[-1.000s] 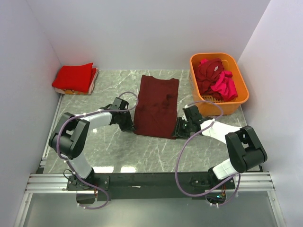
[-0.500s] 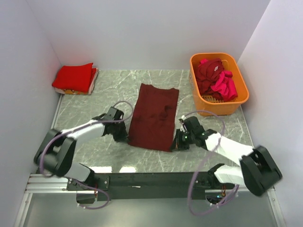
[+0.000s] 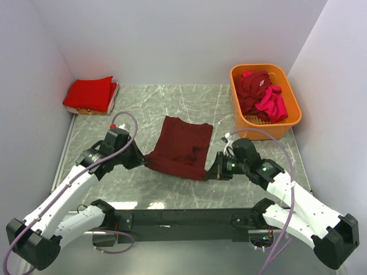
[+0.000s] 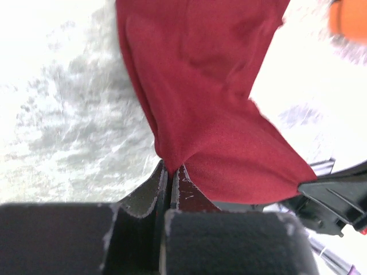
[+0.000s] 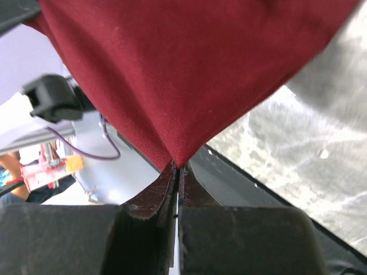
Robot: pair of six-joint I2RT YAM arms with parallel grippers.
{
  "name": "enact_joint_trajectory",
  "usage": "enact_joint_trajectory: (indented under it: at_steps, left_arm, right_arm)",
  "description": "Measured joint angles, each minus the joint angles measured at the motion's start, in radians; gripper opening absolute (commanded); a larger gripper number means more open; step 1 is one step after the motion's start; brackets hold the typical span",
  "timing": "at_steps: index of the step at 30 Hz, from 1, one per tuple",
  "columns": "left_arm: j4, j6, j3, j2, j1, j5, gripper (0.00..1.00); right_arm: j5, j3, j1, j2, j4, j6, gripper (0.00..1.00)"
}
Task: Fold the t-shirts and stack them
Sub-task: Fold the tshirt
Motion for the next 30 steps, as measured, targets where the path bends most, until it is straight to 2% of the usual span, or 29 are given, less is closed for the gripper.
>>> enact_joint_trajectory:
  at_steps: [10,18,30]
  left_arm:
    - [0.009,0.003,0.230,0.201,0.000,-0.099,0.01]
    - [0.037,0.007,0.404,0.428,0.018,-0.174,0.01]
    - [0.139,0.025,0.583,0.733,0.088,-0.155,0.01]
  right_arm:
    - [-0.008,0.161,-0.192,0.117,-0.041,-0.098,0.00]
    - [-0.072,0.267,-0.280,0.283,-0.038,-0.151,0.00]
    - [-0.082,0.422,-0.370,0.557,0.033,-0.153,0.00]
